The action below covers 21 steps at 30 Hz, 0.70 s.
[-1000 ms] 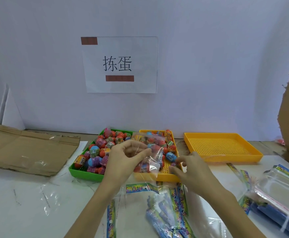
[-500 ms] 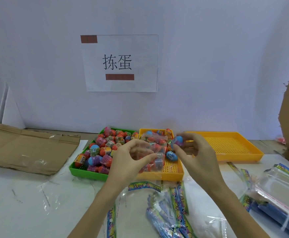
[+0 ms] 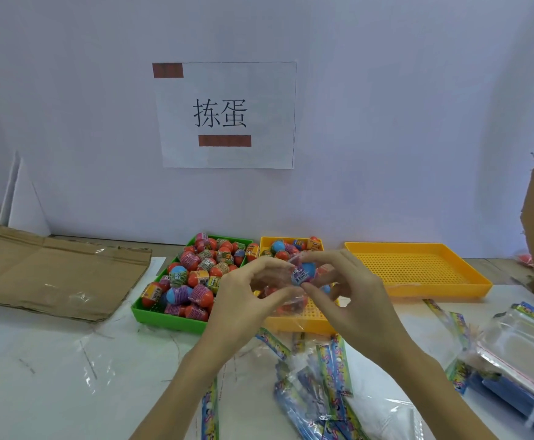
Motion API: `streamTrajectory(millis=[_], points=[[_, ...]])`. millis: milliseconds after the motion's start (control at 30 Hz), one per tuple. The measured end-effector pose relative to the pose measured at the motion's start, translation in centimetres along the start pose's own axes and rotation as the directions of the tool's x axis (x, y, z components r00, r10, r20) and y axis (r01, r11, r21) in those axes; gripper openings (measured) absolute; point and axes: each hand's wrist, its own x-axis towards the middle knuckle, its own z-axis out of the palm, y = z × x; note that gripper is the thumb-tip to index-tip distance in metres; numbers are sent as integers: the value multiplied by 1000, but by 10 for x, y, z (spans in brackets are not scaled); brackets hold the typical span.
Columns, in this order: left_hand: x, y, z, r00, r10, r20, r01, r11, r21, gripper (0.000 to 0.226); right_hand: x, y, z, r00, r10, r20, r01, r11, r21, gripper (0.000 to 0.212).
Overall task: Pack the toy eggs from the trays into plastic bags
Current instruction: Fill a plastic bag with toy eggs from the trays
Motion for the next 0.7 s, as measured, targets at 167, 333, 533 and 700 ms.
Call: streamTrajectory(millis=[167,333,533,700], points=[[0,1,-2,997,-74,18,75,993,-86,35,1,0,-3,992,121,36,-125,983,136,22],[-1,4,-5,989,-130,75,141,978,-157,29,3,3,-10,979,147,145,-166,977,134,28],[-1,4,-3,984,-161,76,172,970,-172,19,-3,5,-3,956,140,259,-161,985,62,21],[-1,3,-3,991,-131,21,133,980,-146,16,-4,2,2,952,144,269,-158,987,31,19]])
